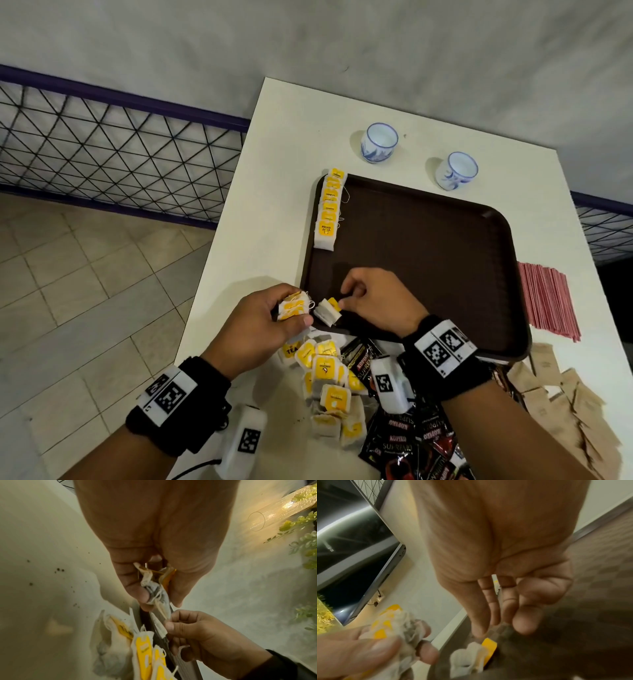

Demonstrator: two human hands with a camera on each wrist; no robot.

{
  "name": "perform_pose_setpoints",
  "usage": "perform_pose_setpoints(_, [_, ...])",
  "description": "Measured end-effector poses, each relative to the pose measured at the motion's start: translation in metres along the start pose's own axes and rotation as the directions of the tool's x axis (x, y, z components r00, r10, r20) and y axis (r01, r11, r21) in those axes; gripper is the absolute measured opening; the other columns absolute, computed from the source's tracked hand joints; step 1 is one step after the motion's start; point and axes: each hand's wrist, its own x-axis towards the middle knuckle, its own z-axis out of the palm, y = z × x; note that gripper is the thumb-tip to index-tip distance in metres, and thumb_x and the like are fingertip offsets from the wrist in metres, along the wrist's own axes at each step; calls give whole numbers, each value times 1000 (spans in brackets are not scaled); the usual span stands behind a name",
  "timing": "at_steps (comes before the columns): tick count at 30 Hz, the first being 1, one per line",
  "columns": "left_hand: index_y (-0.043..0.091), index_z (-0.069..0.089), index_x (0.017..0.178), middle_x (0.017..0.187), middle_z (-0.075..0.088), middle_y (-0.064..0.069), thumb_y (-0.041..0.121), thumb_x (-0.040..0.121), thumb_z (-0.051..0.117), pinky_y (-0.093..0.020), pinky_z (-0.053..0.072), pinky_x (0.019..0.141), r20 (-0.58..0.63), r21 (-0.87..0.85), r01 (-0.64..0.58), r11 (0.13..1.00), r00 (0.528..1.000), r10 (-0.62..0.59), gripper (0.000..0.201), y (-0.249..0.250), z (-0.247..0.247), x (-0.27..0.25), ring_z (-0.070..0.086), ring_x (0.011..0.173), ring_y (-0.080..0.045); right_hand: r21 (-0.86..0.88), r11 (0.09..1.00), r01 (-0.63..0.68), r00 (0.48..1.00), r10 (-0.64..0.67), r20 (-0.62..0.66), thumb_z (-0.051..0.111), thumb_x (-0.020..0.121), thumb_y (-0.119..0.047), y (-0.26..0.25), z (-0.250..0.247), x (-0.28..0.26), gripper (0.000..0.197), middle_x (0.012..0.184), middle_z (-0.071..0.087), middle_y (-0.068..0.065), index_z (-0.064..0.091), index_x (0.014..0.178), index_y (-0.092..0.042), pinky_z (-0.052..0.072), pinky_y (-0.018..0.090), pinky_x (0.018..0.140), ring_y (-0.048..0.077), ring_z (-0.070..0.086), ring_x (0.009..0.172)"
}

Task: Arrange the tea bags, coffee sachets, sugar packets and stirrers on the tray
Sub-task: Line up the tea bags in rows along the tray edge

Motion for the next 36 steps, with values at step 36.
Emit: perform_pose_setpoints(36, [31, 74, 98, 90, 77, 8, 18, 85, 81, -23, 58, 74, 151, -33, 26, 999, 988, -21, 19, 26, 9, 7, 73, 83, -8, 427, 861, 275, 952, -182, -246, 76, 86, -14, 6, 24, -30, 15, 88, 74, -2, 67, 87, -26, 60, 44, 74, 18, 72, 79])
